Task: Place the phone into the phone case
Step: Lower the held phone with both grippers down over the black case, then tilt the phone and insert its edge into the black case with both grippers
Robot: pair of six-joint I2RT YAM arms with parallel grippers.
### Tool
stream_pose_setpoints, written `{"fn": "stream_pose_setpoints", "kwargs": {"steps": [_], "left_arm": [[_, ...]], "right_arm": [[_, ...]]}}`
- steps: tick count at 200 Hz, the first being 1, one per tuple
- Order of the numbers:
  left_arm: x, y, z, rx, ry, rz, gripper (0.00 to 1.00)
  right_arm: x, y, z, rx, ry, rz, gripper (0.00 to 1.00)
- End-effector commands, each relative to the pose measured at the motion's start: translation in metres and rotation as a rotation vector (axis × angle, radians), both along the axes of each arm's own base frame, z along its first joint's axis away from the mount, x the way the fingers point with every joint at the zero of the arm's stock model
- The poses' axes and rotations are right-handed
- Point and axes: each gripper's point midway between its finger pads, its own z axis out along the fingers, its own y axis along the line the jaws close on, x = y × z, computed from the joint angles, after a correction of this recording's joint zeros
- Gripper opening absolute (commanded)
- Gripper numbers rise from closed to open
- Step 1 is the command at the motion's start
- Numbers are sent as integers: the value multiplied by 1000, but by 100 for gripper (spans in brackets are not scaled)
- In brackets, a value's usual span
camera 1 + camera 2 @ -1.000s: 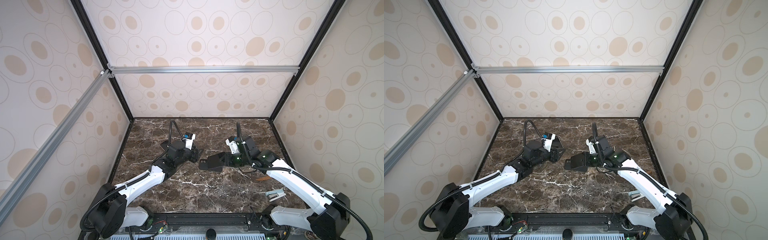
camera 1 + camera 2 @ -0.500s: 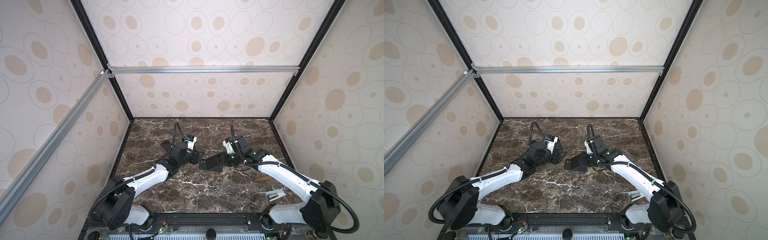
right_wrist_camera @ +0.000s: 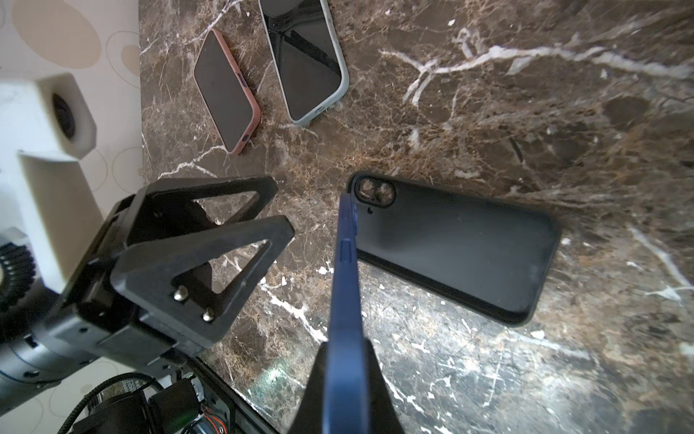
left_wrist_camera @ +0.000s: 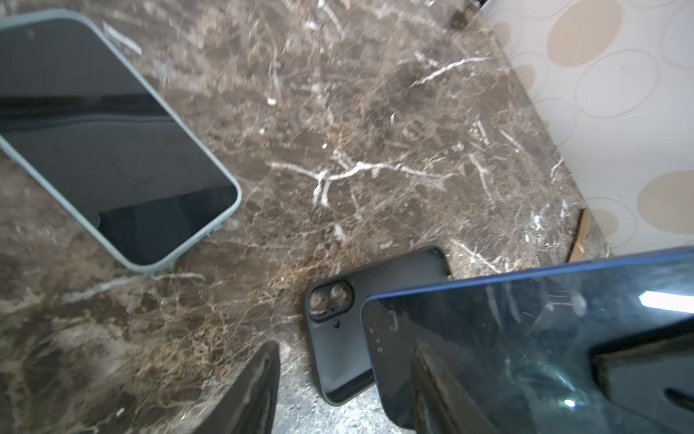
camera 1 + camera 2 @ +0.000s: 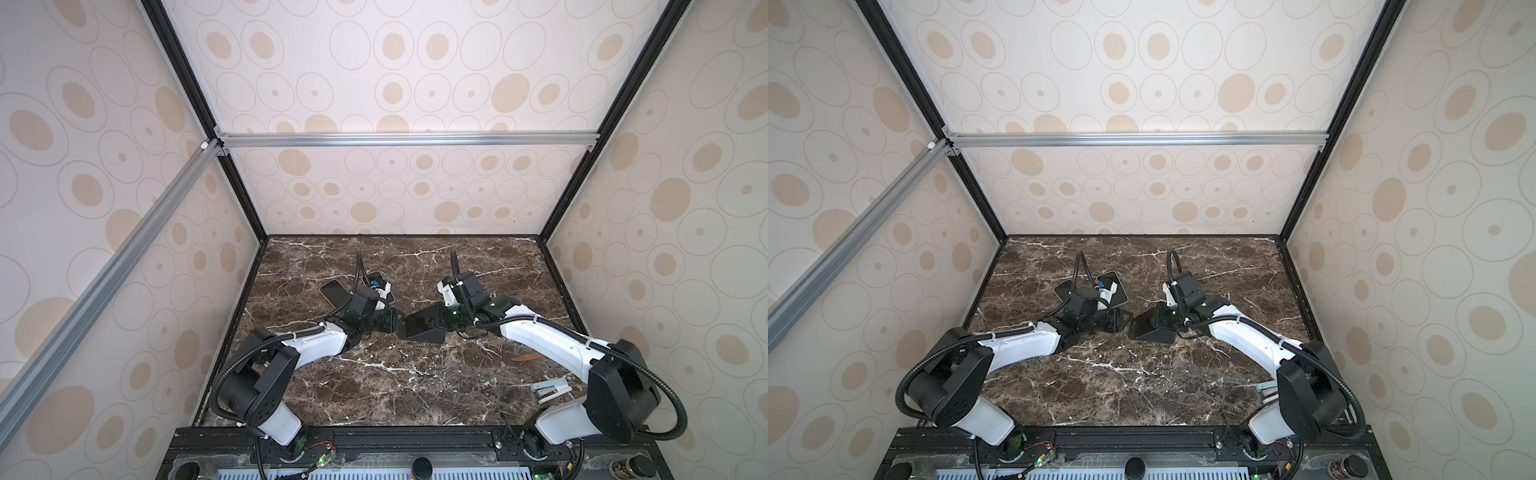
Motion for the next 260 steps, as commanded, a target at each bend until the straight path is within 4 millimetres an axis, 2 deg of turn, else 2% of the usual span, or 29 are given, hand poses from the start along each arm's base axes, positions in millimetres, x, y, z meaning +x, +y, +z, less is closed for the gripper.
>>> {"fn": "stream_pose_setpoints", "kwargs": {"steps": [1, 70, 137, 173, 213, 260], "left_arm": [[10, -5, 6, -63, 11, 20, 55], [9, -3, -20, -78, 107, 34, 55], [0, -13, -42, -119, 214, 4, 47], [0, -15, -47, -128, 236, 1, 43], [-6, -21, -49, -158, 268, -29, 43], [-8, -23, -52, -170, 289, -37, 43]], "right_arm": [[12, 6, 6, 52, -28, -12, 0], [12, 0, -22, 86, 40, -46, 0], [2, -9, -44, 129, 133, -55, 0], [-5, -16, -54, 158, 187, -40, 0], [-9, -18, -67, 207, 190, -13, 0], [-10, -6, -85, 305, 220, 31, 0]]}}
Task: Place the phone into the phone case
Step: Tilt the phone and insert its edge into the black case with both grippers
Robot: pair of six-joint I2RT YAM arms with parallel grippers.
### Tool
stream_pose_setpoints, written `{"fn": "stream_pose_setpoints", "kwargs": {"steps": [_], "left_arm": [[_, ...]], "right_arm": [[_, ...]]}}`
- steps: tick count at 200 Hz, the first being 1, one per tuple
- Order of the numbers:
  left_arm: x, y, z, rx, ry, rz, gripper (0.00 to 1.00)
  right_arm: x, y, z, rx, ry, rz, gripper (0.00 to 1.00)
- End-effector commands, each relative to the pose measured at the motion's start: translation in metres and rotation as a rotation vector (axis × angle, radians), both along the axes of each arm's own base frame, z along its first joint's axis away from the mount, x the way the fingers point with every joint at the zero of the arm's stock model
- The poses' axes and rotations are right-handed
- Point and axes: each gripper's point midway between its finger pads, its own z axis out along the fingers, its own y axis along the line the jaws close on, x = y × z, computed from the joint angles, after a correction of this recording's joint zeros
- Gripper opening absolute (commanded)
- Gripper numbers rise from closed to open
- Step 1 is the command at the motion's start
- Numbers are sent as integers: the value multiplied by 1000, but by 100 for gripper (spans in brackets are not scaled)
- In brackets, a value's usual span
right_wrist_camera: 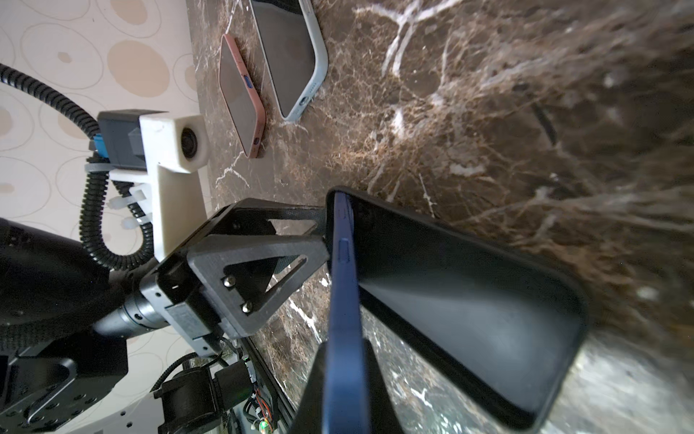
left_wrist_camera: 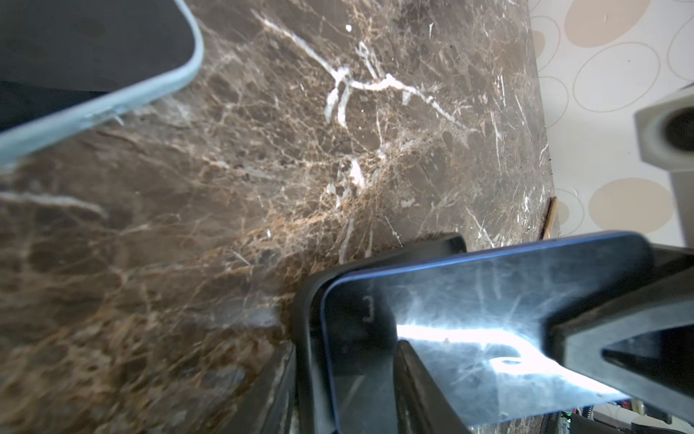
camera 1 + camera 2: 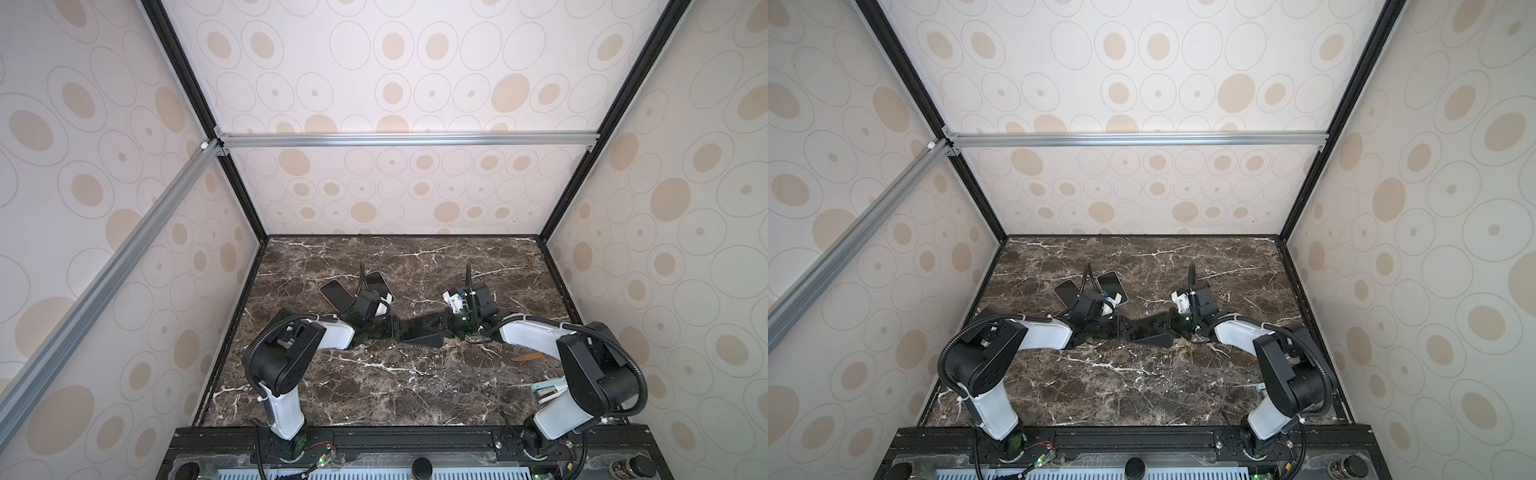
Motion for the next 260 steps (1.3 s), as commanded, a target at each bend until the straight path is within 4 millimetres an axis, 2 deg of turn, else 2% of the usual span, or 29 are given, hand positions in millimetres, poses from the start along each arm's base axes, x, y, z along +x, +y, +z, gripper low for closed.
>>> {"fn": "stream_pose_setpoints", "kwargs": {"steps": [1, 47, 82, 118, 163, 211, 241, 260], "left_arm": [[4, -5, 3, -26, 14, -4, 43], [0, -6, 2, -45, 42, 5, 43], [-7, -6, 1, -82, 71, 18, 43], [-6, -2, -3, -51, 77, 34, 41], [-2, 6, -6, 15, 61, 56, 41], [1, 10, -4, 39, 42, 72, 41], [3, 11, -1, 42, 28, 77, 41], [3, 12, 0, 43, 24, 78, 40]], "right_arm": [[-18, 1, -30, 8, 93, 25, 0], [-22, -10, -58, 0, 123, -58, 0], [-25, -14, -72, -25, 140, -72, 0], [-30, -26, -84, -112, 186, -96, 7], [-23, -32, -65, -199, 162, -71, 28], [-13, -39, -35, -285, 111, -40, 42], [-13, -43, -25, -322, 106, -21, 48], [-12, -44, -21, -335, 94, -13, 49]]}}
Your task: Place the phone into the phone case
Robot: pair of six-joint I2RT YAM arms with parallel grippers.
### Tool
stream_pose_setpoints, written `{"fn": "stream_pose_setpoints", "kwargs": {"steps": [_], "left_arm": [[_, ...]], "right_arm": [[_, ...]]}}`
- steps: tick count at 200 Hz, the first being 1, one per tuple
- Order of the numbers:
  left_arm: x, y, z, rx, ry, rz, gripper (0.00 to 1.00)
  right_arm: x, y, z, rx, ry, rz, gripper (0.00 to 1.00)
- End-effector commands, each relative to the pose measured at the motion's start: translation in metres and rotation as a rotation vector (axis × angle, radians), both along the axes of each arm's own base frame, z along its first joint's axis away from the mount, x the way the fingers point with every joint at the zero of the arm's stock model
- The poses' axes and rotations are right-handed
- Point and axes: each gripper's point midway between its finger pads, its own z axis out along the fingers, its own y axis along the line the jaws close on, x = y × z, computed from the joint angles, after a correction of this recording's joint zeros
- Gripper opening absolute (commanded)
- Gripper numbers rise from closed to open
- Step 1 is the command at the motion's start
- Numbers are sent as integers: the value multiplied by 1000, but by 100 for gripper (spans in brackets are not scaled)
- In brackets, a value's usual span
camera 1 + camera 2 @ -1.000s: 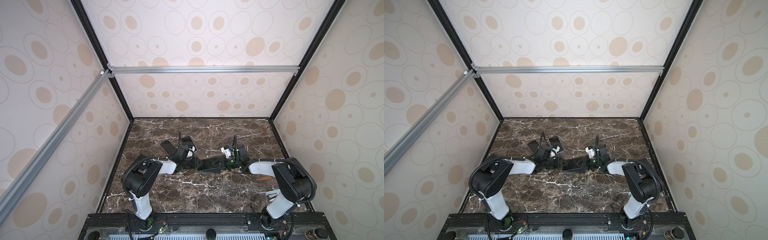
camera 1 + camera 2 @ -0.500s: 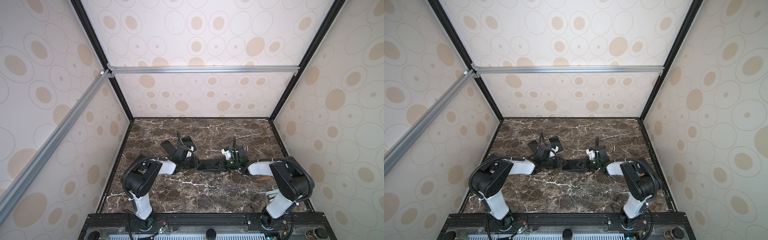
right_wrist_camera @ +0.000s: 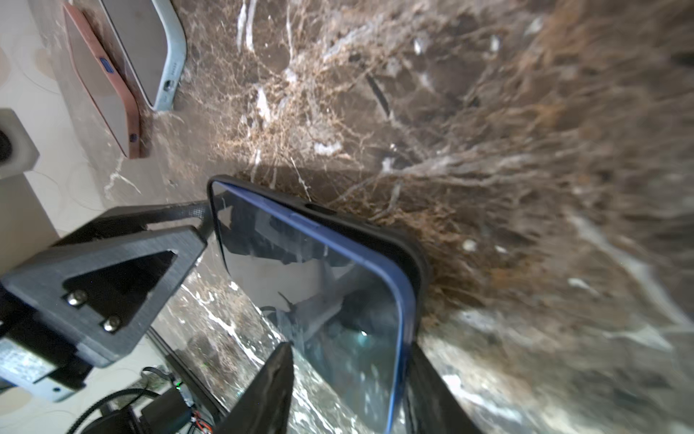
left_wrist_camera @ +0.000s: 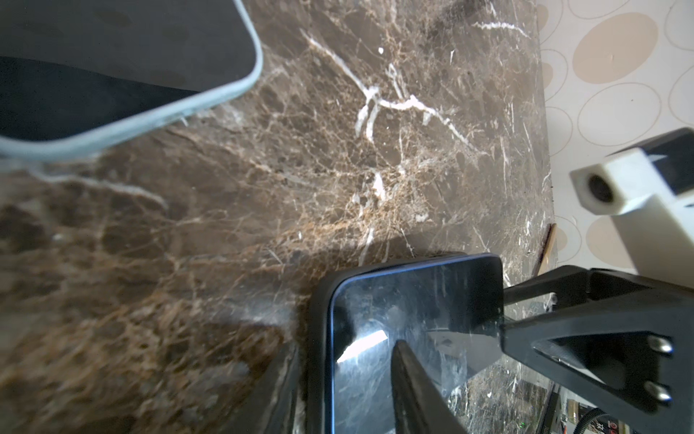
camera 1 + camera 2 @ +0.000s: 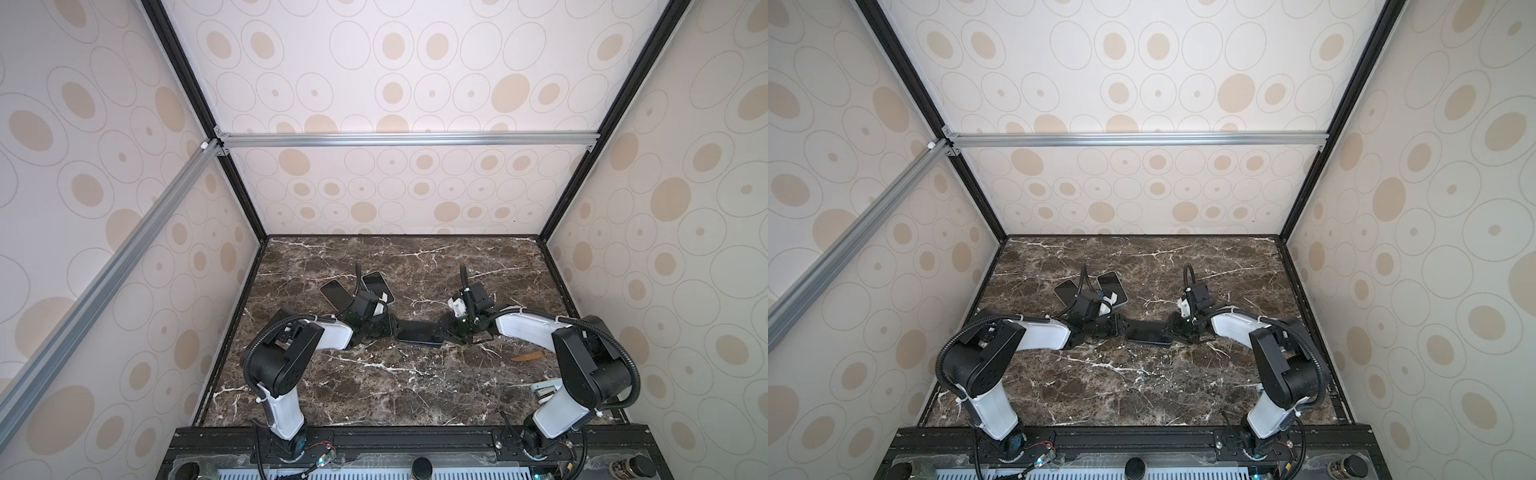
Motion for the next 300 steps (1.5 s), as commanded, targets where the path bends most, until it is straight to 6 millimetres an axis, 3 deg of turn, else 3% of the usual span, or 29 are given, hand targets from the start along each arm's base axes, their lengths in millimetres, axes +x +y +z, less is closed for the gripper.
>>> {"fn": "stream_pose_setpoints", "kwargs": {"steps": [1, 68, 180, 209, 265, 300], "left_arm": [[0, 4, 1, 38, -2, 5, 40], [-2, 3, 0, 31, 11, 2, 38], [-14, -4, -12, -30, 79, -12, 26], [-16, -3, -17, -33, 99, -6, 19], [-21, -5, -20, -18, 104, -11, 19], [-25, -6, -25, -4, 113, -18, 18]], "right_arm": [[-6, -8, 8, -56, 0, 26, 49], [-10, -19, -1, -127, 17, 36, 47], [-11, -3, -20, -46, 75, 49, 21], [-11, 0, -20, -31, 81, 52, 17], [-9, 5, -25, -11, 88, 55, 11], [-11, 4, -37, -19, 110, 59, 6]]}}
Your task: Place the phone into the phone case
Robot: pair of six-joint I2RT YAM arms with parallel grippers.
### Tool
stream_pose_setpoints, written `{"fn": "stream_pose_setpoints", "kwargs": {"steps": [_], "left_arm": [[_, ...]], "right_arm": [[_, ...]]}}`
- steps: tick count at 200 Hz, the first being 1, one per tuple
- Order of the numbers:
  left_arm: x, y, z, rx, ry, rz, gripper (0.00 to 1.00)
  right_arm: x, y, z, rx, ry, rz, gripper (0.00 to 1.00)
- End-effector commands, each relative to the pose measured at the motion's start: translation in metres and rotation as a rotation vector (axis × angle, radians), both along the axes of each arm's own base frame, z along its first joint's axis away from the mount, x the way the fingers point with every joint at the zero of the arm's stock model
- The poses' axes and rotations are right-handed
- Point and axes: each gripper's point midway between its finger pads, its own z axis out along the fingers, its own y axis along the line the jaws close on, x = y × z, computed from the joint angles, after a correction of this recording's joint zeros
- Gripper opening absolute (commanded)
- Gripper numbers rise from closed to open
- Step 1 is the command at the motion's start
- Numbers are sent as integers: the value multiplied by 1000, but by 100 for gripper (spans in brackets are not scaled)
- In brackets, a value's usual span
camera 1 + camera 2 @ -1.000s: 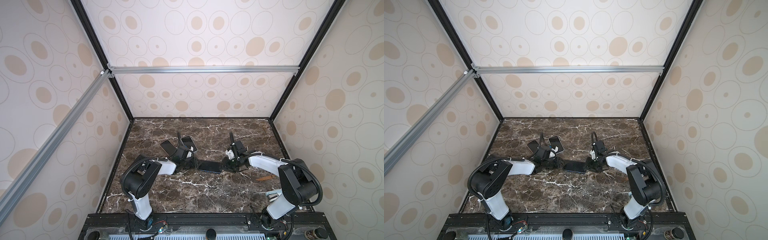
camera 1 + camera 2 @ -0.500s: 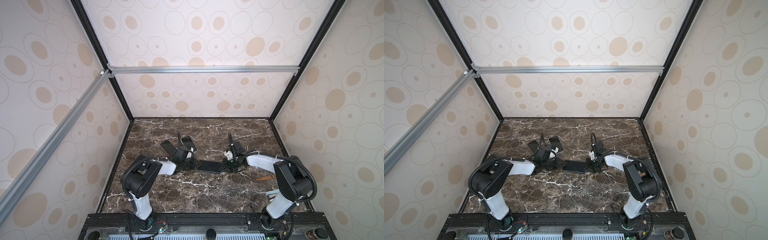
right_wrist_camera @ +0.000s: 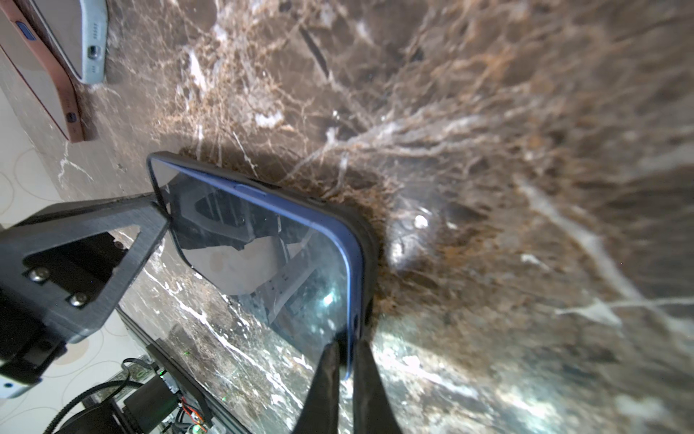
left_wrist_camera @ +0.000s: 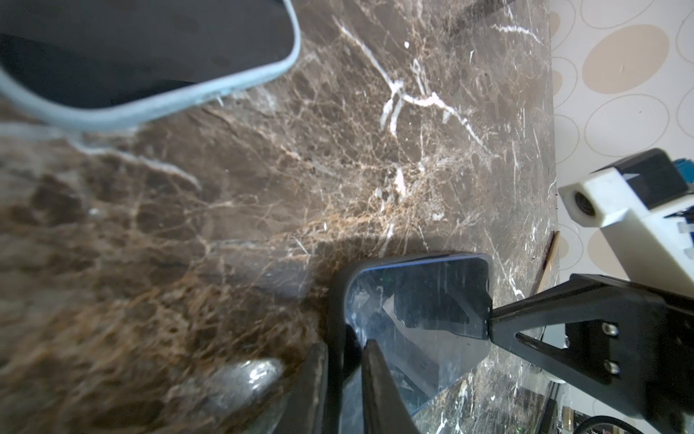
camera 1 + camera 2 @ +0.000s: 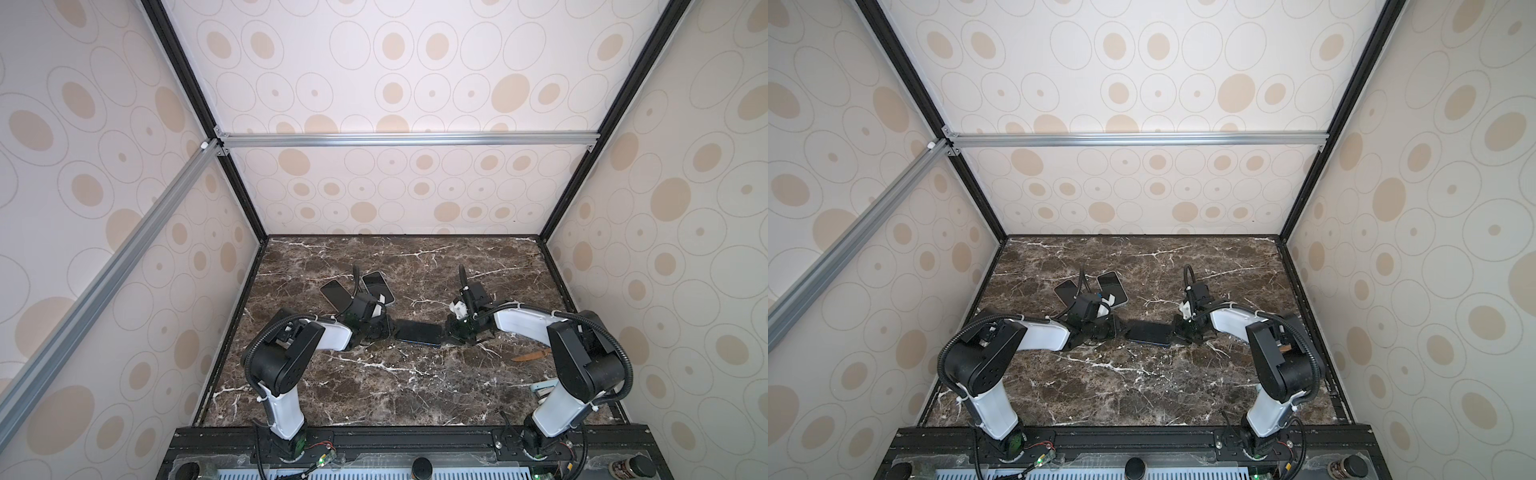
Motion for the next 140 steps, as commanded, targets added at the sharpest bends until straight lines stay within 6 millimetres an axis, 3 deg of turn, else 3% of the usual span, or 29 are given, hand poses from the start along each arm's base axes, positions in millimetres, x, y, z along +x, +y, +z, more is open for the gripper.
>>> {"fn": "stream_pose_setpoints", "kwargs": {"steps": [1, 34, 88, 140], "left_arm": [[-23, -10, -18, 8, 75, -54, 18], [-25, -9, -21, 24, 80, -53, 17], [-21, 5, -21, 90, 46, -6, 17], [-21, 5, -22, 92, 48, -8, 16]], "right_arm": [[-3, 11, -21, 8, 23, 33, 6], [-6, 8, -30, -17, 44, 42, 5], [-13, -8, -23, -131, 34, 91, 10], [-23, -5, -28, -154, 54, 123, 11]]}}
